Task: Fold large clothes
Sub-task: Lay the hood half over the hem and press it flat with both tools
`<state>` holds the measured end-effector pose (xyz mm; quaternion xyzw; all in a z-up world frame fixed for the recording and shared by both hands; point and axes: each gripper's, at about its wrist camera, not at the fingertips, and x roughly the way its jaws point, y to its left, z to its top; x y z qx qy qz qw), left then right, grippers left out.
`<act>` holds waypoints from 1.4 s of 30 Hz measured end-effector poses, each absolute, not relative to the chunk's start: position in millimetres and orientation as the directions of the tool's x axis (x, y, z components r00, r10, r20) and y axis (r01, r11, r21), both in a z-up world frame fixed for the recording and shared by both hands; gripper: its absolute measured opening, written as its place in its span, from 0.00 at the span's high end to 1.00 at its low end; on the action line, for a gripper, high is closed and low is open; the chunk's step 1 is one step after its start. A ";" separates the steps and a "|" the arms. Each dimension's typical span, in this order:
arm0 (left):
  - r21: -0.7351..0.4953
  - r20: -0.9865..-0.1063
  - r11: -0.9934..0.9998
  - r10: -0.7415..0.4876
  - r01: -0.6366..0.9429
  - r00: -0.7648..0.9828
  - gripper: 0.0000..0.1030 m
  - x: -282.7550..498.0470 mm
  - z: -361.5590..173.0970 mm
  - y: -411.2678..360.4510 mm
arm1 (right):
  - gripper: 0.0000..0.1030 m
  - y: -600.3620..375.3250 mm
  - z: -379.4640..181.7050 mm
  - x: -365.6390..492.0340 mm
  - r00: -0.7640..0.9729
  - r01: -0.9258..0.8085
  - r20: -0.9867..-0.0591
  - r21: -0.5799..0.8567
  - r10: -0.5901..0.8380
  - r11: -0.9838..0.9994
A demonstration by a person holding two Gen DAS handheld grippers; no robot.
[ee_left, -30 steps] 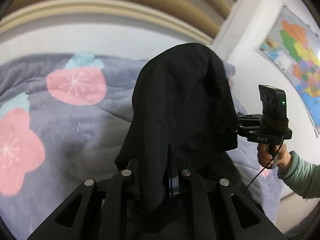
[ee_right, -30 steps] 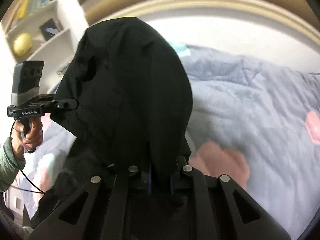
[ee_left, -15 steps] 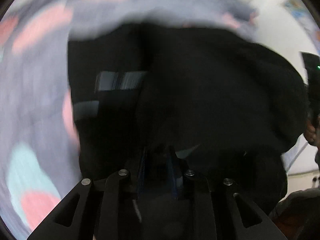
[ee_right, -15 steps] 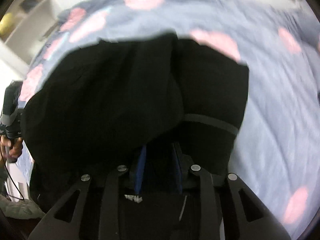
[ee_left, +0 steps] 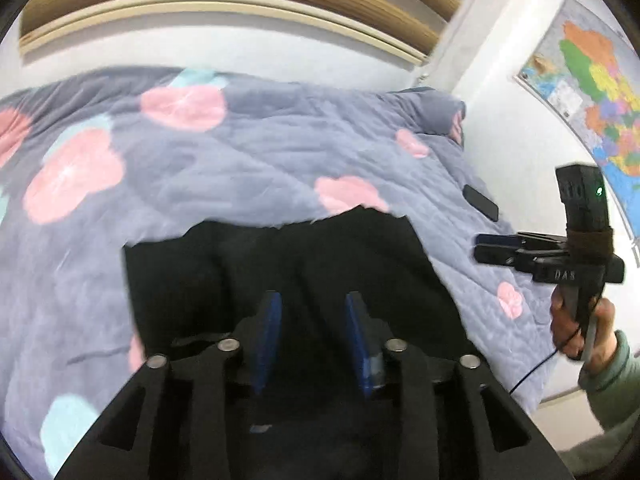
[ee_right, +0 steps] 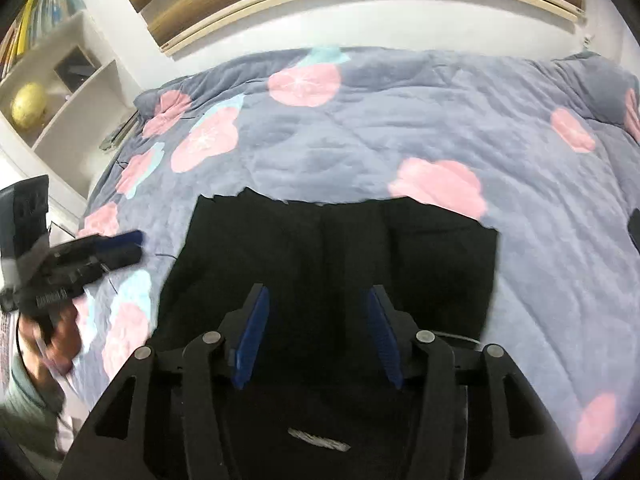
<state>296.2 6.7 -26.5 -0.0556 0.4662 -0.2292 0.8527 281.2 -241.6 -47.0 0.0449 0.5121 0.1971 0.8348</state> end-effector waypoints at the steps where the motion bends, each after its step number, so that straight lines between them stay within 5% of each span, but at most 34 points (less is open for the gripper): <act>1: -0.310 -0.773 0.884 -0.449 0.351 0.447 0.61 303.0 -31.5 -0.3 | 0.47 -232.7 -51.7 284.2 0.386 -0.287 -0.840 0.283 0.381 0.915; 10: -0.421 -0.876 0.873 -0.462 0.244 0.139 0.61 274.2 -159.2 -11.5 | 0.47 -175.2 -197.8 249.7 0.112 -0.286 -0.959 0.221 0.261 0.932; 15: -0.480 -0.860 0.864 -0.497 0.150 0.116 0.61 255.1 -211.5 -4.6 | 0.47 -170.1 -234.3 237.7 0.147 -0.281 -0.964 0.174 0.221 0.944; 21: -0.498 -0.853 0.857 -0.512 0.135 0.098 0.61 261.2 -211.3 -3.6 | 0.47 -173.0 -214.6 234.2 0.133 -0.284 -0.963 0.190 0.235 0.940; 27: -0.491 -0.821 0.829 -0.543 0.268 0.176 0.60 255.6 -139.6 -2.6 | 0.42 -231.0 -131.9 227.4 0.274 -0.212 -0.900 0.287 0.339 0.934; 29: -0.509 -0.789 0.807 -0.576 0.299 0.212 0.52 256.6 -118.2 -2.9 | 0.42 -241.1 -122.4 235.1 0.305 -0.186 -0.890 0.295 0.340 0.937; 32: -0.503 -0.786 0.812 -0.572 0.295 0.234 0.45 265.8 -120.2 -6.2 | 0.42 -233.4 -134.1 253.6 0.307 -0.171 -0.899 0.270 0.311 0.948; 42: -0.466 -0.864 0.879 -0.477 0.103 0.160 0.51 291.6 -208.5 4.1 | 0.44 -196.2 -234.1 293.4 0.212 -0.162 -0.960 0.150 0.183 0.975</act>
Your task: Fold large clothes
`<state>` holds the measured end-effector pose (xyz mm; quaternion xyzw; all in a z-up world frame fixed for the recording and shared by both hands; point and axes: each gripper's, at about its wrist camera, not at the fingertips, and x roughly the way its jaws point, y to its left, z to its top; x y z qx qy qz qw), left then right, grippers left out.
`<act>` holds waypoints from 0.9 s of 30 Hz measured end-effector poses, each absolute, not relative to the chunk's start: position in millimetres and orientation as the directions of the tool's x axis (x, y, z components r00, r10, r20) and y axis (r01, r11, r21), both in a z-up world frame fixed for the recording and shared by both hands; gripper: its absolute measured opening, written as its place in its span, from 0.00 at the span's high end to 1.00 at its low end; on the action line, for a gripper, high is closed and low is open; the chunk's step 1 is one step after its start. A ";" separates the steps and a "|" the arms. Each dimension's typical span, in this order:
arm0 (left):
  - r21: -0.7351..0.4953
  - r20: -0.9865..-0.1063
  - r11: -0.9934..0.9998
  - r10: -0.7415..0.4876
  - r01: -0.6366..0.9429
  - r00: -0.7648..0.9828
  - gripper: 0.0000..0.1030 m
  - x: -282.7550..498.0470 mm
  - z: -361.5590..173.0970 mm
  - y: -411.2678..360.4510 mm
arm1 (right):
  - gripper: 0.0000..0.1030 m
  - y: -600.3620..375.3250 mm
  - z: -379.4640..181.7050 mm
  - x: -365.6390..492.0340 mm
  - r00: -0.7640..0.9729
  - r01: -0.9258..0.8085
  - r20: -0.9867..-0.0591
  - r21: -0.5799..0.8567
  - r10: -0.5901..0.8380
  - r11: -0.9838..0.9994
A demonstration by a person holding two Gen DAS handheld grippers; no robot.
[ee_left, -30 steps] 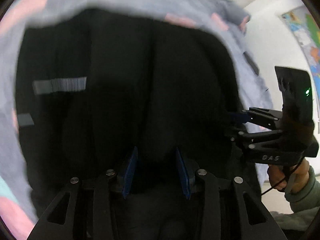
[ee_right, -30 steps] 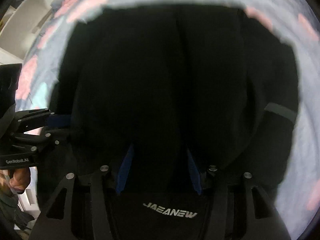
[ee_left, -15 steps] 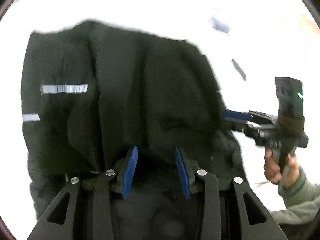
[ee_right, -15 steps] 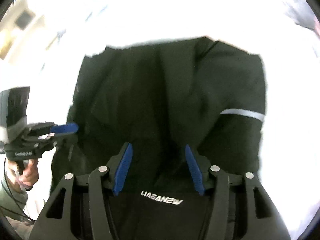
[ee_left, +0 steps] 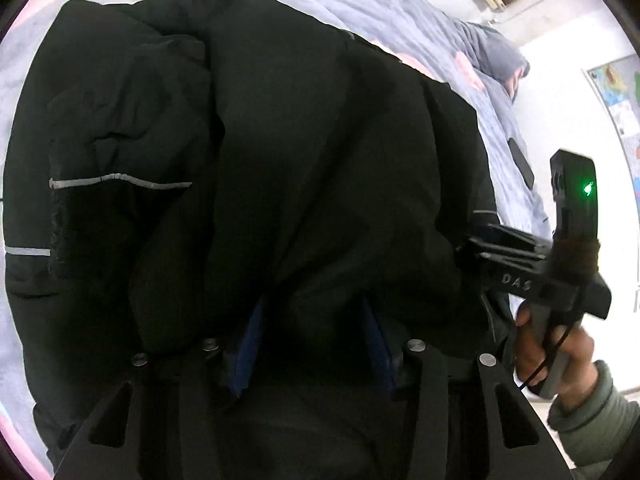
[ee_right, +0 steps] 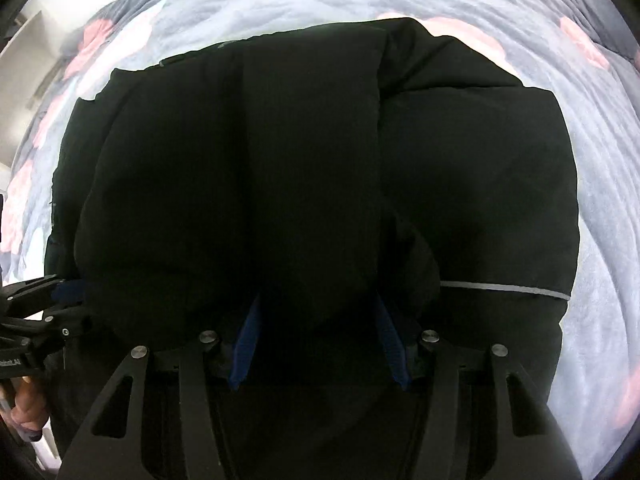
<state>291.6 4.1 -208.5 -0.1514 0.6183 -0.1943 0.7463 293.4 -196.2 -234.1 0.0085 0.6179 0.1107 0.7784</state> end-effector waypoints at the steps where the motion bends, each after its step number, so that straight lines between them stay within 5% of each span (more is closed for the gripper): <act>1: -0.467 -0.864 0.879 -0.477 0.097 0.158 0.51 292.3 -208.4 4.4 | 0.44 -197.4 -231.3 292.8 0.207 -0.152 -0.960 0.159 0.189 0.975; 11: -0.444 -0.857 0.887 -0.462 0.130 0.227 0.53 220.1 -141.3 17.3 | 0.43 -251.6 -177.1 221.0 0.234 -0.035 -0.916 0.327 0.326 0.944; 27: -0.444 -0.855 0.890 -0.386 -0.105 0.345 0.53 85.3 -113.2 102.8 | 0.42 -333.6 -162.5 110.3 0.259 0.140 -0.906 0.380 0.336 0.914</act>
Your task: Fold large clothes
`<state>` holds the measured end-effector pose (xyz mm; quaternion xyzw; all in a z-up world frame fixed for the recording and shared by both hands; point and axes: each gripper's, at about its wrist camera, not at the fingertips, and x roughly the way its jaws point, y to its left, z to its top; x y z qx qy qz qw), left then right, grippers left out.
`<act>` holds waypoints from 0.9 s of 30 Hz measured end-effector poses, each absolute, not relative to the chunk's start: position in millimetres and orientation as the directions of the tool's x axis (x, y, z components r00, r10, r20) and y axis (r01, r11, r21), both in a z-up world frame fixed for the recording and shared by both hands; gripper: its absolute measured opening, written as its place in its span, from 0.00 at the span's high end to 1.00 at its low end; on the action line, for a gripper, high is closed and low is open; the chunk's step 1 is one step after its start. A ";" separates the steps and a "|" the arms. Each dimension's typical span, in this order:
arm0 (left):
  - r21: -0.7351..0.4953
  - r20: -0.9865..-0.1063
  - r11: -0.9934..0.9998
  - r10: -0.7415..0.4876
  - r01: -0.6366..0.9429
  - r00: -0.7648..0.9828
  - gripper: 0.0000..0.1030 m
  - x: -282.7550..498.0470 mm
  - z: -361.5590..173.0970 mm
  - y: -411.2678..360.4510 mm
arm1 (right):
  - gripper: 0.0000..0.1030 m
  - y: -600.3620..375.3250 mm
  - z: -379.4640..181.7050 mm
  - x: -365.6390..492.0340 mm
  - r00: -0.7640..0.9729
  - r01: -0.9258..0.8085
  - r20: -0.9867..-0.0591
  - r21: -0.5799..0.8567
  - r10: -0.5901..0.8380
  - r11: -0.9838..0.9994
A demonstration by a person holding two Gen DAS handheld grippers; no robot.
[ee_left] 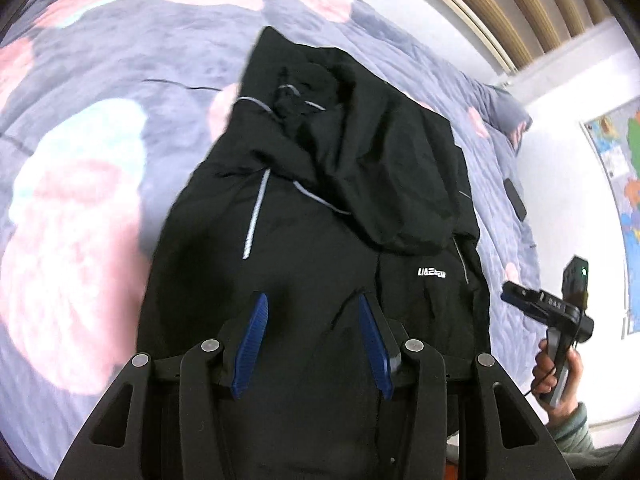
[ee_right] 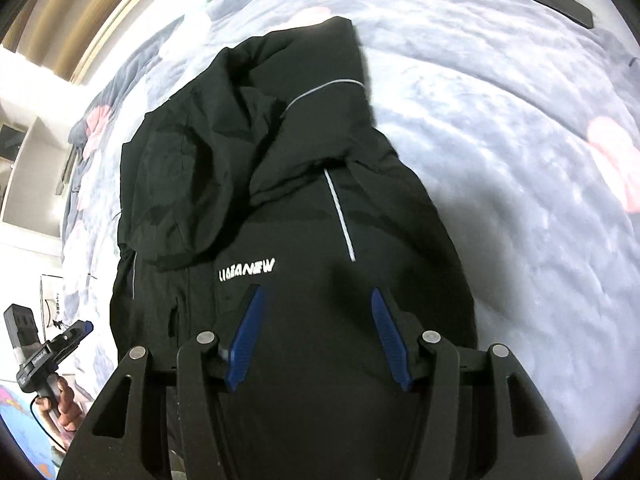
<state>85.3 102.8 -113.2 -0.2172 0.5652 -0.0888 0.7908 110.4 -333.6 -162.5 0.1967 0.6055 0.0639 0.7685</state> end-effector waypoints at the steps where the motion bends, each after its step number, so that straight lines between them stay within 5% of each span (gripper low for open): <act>1: -0.444 -0.855 0.889 -0.383 -0.113 0.350 0.53 82.1 -112.1 105.2 | 0.42 -334.9 -160.5 105.3 0.257 0.137 -0.907 0.376 0.334 0.916; 18: -0.281 -0.941 0.938 -0.228 -0.204 0.249 0.52 26.3 -143.6 113.7 | 0.35 -376.4 -180.6 20.5 0.143 0.171 -0.953 0.290 0.268 0.942; 23: -0.268 -0.954 0.887 -0.190 -0.376 0.232 0.34 4.0 -158.8 168.1 | 0.35 -403.0 -190.8 -1.1 0.128 0.231 -0.963 0.262 0.238 0.937; 27: -0.339 -0.939 0.818 -0.266 -0.463 0.218 0.34 -13.4 -180.8 200.2 | 0.35 -413.8 -201.7 -10.3 0.107 0.265 -0.967 0.252 0.232 0.931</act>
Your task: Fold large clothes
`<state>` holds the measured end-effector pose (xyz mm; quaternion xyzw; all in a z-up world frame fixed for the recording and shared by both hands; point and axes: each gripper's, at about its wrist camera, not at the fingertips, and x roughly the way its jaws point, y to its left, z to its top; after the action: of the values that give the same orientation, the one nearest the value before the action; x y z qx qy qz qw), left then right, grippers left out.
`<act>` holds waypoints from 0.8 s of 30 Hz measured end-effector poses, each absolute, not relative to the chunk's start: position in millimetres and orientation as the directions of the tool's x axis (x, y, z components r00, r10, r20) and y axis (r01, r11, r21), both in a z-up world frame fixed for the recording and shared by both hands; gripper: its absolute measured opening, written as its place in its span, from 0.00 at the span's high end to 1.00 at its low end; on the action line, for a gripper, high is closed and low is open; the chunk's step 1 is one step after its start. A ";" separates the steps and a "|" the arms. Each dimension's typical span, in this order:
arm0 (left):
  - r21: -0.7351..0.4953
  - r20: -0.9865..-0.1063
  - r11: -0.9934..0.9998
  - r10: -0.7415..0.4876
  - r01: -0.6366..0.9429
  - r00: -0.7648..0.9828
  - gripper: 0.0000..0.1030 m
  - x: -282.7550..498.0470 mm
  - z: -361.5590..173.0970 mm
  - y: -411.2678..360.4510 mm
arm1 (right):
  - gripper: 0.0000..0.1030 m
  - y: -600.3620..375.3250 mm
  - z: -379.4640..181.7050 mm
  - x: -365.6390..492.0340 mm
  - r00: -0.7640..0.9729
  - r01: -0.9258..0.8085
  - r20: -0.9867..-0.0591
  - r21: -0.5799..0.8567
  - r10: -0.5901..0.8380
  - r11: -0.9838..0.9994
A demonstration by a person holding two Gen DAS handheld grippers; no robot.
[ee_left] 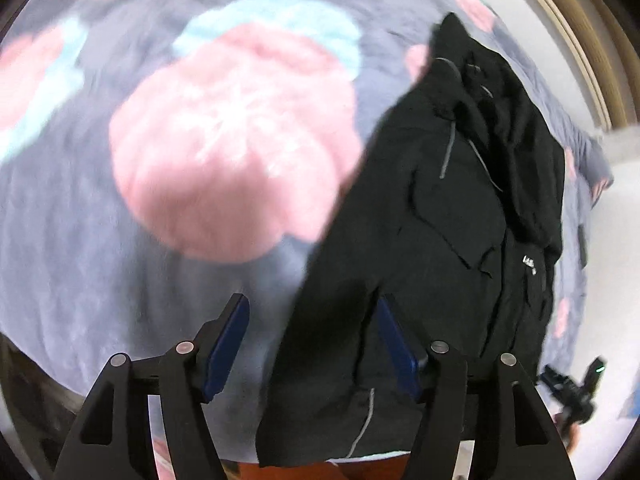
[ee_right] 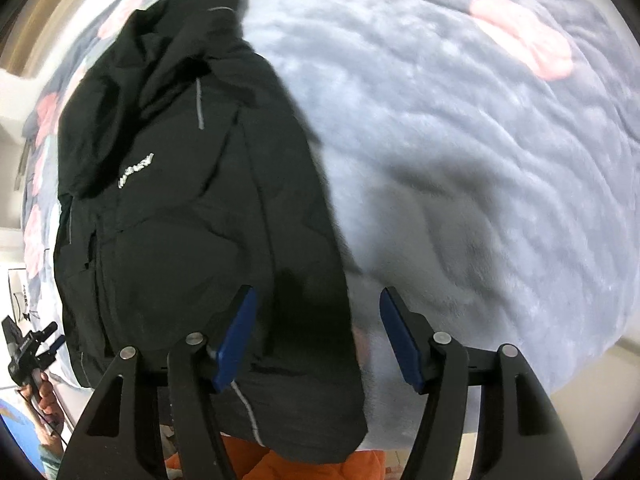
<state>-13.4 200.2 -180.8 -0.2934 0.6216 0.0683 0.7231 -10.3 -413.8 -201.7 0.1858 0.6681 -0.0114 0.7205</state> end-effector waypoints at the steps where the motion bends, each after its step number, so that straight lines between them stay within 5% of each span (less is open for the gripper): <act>1: -0.371 -0.928 0.803 -0.300 -0.467 0.221 0.34 -16.8 -186.7 203.0 | 0.35 -414.2 -203.1 -11.2 0.105 0.267 -0.967 0.251 0.231 0.930; 6: -0.464 -0.885 0.753 -0.414 -0.466 0.212 0.34 -22.4 -214.5 196.8 | 0.35 -410.2 -213.3 -13.4 0.081 0.262 -0.976 0.216 0.201 0.941; 14: -0.347 -0.938 0.867 -0.321 -0.357 0.133 0.35 -15.4 -223.2 158.4 | 0.35 -409.0 -230.8 -21.9 0.045 0.274 -0.971 0.237 0.234 0.932; 20: -0.385 -0.923 0.849 -0.360 -0.363 0.138 0.35 -18.3 -224.6 160.3 | 0.34 -411.1 -241.6 -31.4 0.024 0.319 -0.943 0.321 0.331 0.892; 24: -0.435 -0.900 0.847 -0.414 -0.305 0.136 0.51 -29.3 -217.1 158.2 | 0.41 -404.3 -238.4 -40.3 0.004 0.278 -0.896 0.427 0.444 0.860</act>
<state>-29.3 158.2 -217.1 -0.2740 0.6560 -0.0386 0.7022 -40.3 -404.3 -238.4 0.2569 0.7029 0.0626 0.6603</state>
